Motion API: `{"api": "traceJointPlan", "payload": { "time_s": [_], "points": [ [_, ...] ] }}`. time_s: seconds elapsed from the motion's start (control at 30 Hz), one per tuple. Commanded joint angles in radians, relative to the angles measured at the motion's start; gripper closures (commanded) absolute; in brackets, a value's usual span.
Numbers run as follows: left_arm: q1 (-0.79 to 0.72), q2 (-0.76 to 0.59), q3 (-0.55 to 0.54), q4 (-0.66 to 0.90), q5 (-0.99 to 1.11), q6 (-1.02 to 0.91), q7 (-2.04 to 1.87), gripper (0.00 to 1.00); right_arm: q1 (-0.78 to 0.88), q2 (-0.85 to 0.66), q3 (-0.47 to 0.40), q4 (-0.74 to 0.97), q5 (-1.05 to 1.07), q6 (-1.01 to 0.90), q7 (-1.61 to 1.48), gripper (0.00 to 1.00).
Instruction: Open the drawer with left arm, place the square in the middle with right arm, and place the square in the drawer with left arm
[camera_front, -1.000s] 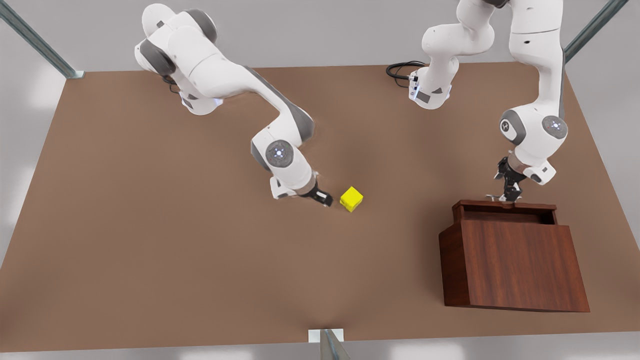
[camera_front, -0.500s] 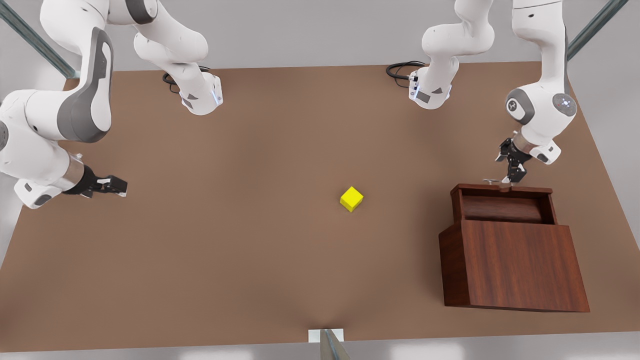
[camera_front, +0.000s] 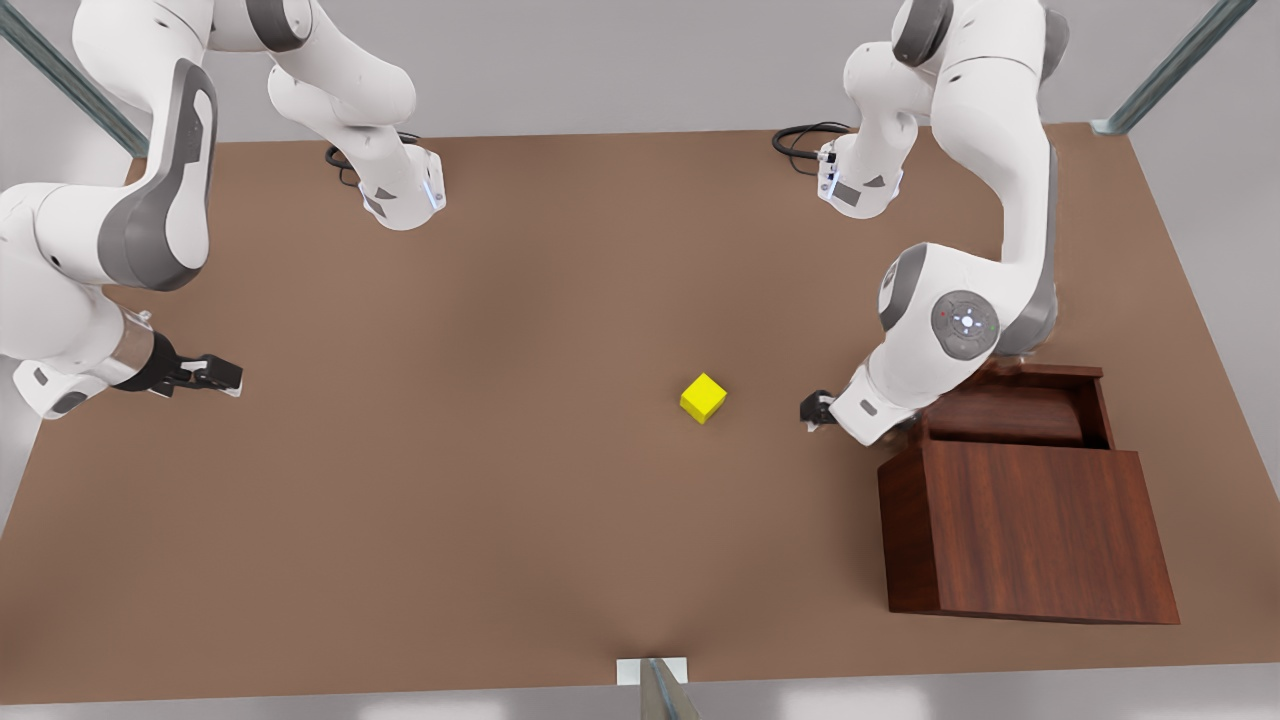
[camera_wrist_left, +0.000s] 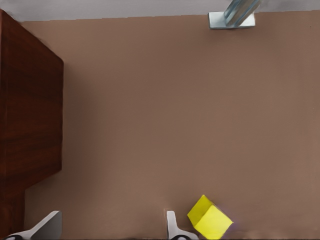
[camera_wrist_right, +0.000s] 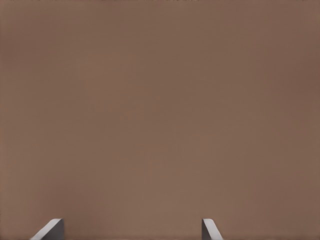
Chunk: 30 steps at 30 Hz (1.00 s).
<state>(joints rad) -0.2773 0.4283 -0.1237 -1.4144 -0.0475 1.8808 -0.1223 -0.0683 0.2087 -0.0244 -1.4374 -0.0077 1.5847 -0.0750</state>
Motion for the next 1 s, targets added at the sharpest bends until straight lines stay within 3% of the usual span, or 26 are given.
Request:
{"api": "traceJointPlan", "payload": {
  "time_s": [0.0, 0.13, 0.27, 0.53, 0.97],
  "points": [
    [-0.008, 0.004, -0.005, 0.0, 0.003, 0.0, 0.025, 0.0, -0.001, 0.0, 0.0, 0.0, 0.0, 0.0, 0.0, 0.0],
    [-0.143, 0.056, -0.005, -0.014, 0.037, -0.034, 0.294, 0.0, -0.004, 0.0, 0.0, 0.0, 0.002, 0.001, 0.001, 0.0],
    [-0.246, 0.09, -0.002, -0.116, 0.104, 0.141, 0.282, 0.0, -0.002, 0.0, 0.001, 0.0, 0.002, 0.001, 0.001, 0.0],
    [-0.269, 0.105, -0.002, -0.328, 0.153, 0.37, 0.234, 0.0, -0.002, 0.0, 0.001, 0.0, 0.002, 0.001, 0.001, 0.0],
    [-0.29, 0.187, 0.006, -0.373, 0.167, 0.442, 0.208, 0.0, -0.002, 0.0, 0.001, 0.0, 0.002, 0.001, 0.006, 0.0]
  ]
}}
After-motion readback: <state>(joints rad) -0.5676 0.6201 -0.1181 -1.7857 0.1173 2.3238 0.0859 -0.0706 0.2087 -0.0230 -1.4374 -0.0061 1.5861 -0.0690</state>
